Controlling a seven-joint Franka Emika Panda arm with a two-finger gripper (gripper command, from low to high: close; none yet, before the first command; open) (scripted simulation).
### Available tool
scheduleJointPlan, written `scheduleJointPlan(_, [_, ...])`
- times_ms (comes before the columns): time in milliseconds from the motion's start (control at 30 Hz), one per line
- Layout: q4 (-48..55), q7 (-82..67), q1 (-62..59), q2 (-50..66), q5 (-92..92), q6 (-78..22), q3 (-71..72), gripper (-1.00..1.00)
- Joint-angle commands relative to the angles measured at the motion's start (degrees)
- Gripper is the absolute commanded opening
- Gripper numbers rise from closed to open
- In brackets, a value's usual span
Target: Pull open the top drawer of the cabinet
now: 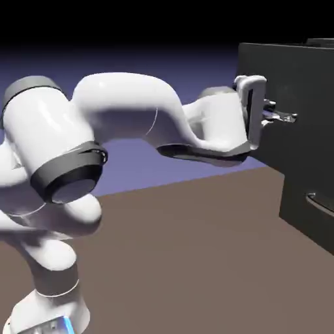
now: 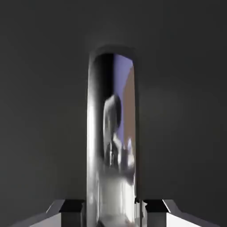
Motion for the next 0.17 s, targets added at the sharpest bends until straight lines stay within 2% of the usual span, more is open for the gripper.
scheduleJointPlan(0, [-0.57, -0.16, -0.7, 0.29, 0.2, -0.02, 0.55, -1.0])
scheduleJointPlan(33, [-0.57, -0.17, -0.7, 0.29, 0.2, -0.02, 0.55, 1.0])
scheduleJointPlan(133, [-3.95, -0.98, -4.85, 2.19, 1.26, 0.04, 3.78, 1.0])
